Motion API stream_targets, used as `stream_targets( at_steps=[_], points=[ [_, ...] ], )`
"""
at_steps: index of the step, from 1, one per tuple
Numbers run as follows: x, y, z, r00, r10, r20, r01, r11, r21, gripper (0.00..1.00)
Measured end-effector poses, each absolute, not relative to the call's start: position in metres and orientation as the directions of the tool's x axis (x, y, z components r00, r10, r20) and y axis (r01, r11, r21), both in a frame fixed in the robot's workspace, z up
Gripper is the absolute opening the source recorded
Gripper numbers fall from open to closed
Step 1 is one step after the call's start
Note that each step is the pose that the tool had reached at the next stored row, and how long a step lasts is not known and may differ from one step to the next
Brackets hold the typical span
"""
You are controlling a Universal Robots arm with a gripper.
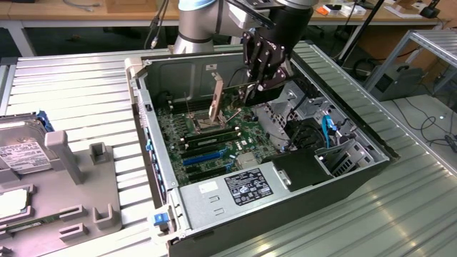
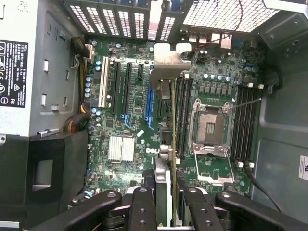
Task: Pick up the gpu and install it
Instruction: 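Insert the gpu into the slot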
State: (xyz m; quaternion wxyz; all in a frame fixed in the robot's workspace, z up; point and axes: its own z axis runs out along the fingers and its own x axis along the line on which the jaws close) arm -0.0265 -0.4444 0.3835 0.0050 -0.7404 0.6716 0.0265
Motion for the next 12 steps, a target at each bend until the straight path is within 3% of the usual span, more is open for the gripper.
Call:
stream_targets(
  at_steps=[12],
  points=[
    [-0.0277, -0.4444, 0.3804, 0.096, -0.994, -0.046, -0.995, -0.098, 0.028, 0.27]
  ],
)
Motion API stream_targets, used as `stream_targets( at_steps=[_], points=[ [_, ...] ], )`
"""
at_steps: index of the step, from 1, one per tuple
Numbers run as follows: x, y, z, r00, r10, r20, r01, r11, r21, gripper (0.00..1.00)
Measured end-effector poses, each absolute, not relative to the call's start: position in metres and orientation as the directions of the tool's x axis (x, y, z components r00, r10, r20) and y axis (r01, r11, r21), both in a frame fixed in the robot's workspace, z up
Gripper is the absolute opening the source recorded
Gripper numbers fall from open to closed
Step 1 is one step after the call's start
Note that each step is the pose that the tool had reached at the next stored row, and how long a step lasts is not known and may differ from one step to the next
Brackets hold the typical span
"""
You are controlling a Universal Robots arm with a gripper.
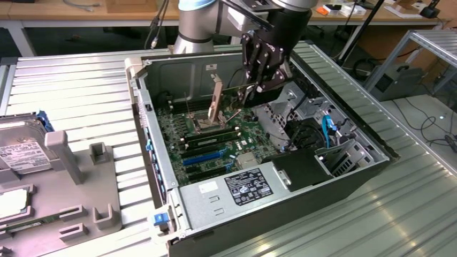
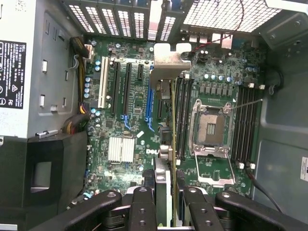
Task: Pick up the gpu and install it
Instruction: 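Insert the gpu into the slot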
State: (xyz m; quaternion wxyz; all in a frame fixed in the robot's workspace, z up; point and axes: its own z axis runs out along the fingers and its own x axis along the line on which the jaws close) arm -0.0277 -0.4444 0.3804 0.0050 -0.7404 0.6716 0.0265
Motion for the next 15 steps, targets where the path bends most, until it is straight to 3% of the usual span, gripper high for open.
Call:
stream_targets(
  at_steps=[15],
  points=[
    [-0.0289, -0.4444, 0.3754, 0.096, -0.994, -0.046, -0.995, -0.098, 0.028, 0.27]
  ],
)
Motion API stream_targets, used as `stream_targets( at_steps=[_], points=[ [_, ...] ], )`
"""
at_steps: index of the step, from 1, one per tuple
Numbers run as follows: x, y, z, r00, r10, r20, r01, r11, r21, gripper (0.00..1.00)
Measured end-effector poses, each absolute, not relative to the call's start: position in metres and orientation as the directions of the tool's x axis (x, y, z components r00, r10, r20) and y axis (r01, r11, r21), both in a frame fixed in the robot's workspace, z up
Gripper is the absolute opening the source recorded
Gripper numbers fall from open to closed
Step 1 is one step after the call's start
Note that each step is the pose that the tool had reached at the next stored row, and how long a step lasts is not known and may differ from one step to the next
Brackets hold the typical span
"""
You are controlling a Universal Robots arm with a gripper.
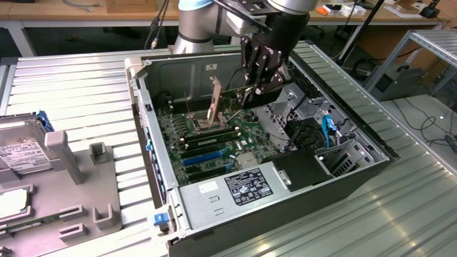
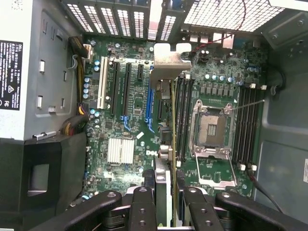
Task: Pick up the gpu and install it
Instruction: 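Insert the gpu into the slot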
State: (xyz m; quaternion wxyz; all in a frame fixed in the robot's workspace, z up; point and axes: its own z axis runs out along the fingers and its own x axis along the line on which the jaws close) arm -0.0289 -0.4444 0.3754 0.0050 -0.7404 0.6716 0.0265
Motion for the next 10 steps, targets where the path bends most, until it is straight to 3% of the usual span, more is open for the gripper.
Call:
stream_targets(
  at_steps=[10],
  points=[
    [-0.0298, -0.4444, 0.3712, 0.096, -0.994, -0.046, -0.995, -0.098, 0.028, 0.27]
  ],
)
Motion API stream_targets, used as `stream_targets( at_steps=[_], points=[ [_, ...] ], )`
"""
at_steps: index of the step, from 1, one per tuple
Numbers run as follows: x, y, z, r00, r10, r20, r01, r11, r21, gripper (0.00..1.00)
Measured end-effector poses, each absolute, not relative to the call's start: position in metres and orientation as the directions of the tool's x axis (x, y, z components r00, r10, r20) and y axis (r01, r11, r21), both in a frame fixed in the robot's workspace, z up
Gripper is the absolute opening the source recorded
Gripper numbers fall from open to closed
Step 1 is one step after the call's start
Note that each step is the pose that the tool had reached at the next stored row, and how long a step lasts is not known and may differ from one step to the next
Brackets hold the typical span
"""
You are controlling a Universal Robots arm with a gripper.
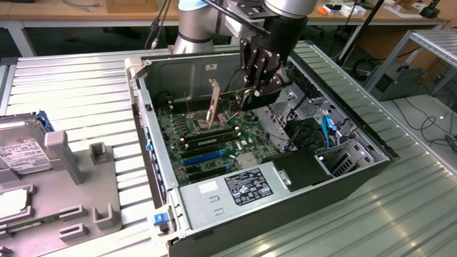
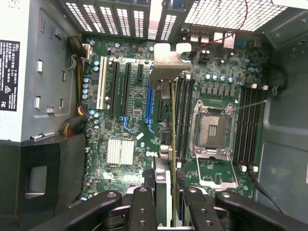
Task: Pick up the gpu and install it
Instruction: 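Insert the gpu into the slot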
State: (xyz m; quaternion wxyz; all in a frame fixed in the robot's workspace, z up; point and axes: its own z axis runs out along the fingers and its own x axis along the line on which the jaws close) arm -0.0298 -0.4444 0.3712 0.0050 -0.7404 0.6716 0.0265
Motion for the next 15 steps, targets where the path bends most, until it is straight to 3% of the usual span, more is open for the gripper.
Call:
stream_targets(
  at_steps=[15],
  points=[
    [-0.0307, -0.4444, 0.3672, 0.096, -0.994, -0.046, -0.995, -0.098, 0.028, 0.27]
  ],
)
